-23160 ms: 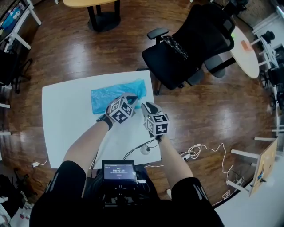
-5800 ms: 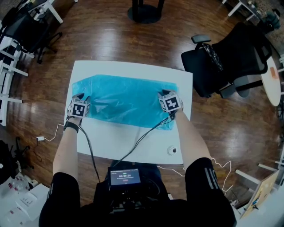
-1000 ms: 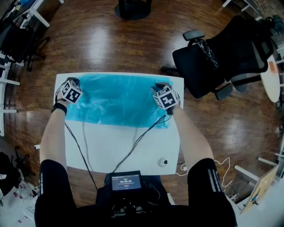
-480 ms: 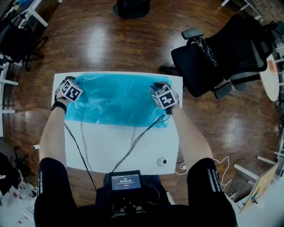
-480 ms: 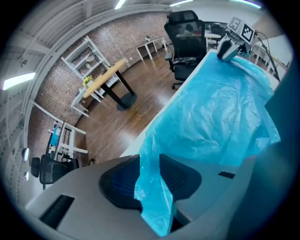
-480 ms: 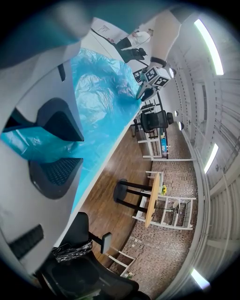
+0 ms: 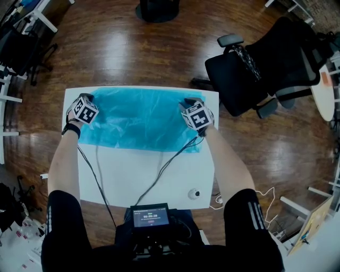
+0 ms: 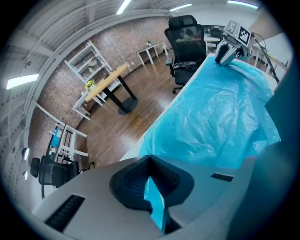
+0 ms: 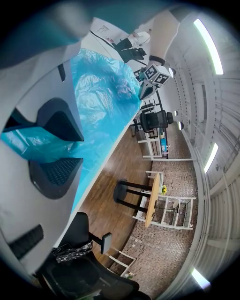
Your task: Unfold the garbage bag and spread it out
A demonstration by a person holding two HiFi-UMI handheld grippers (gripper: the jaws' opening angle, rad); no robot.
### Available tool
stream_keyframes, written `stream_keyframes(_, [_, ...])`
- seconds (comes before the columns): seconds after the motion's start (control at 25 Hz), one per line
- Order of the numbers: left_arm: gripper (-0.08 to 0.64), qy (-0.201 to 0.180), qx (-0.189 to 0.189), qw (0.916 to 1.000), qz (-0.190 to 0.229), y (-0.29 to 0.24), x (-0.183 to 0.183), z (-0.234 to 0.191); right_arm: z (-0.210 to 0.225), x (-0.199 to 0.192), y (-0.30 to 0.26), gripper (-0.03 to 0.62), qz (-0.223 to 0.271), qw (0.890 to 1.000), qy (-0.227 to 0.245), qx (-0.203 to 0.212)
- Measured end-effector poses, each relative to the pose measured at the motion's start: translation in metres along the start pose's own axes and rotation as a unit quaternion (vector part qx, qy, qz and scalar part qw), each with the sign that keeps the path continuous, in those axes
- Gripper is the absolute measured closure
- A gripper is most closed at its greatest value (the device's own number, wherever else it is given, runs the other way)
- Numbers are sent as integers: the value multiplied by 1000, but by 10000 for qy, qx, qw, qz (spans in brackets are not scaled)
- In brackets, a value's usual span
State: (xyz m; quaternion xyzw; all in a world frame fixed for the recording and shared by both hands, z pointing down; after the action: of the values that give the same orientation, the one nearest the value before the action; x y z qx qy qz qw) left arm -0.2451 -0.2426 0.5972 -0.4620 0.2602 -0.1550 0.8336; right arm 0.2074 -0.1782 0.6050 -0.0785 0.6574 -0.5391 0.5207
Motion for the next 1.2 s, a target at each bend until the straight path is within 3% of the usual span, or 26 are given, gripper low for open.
stream_keyframes(0.24, [558, 45, 27, 9995, 304, 25, 1, 0, -4, 2, 0, 452, -29, 10000, 74, -40])
stream_keyframes(0.64, [558, 144, 125, 9958, 898, 65, 0, 0, -15, 31, 18, 453, 412, 9988, 211, -146])
stream_keyframes(1.2, [558, -266, -12, 9796, 1992, 149, -12, 28, -30, 41, 57, 451, 659, 9969, 345, -260])
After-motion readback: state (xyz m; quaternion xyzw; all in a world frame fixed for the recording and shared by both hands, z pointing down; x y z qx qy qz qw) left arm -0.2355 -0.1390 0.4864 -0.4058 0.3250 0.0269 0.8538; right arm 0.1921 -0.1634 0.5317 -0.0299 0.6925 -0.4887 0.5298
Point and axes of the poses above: the fingertips, and each gripper's own axes: y backward along the fingers, z to its right, x out of its top, the point moved 10 cm from there along y, backward along the fingers, and after that the axes turned 6 degrees about x, right-handed, at the moved point
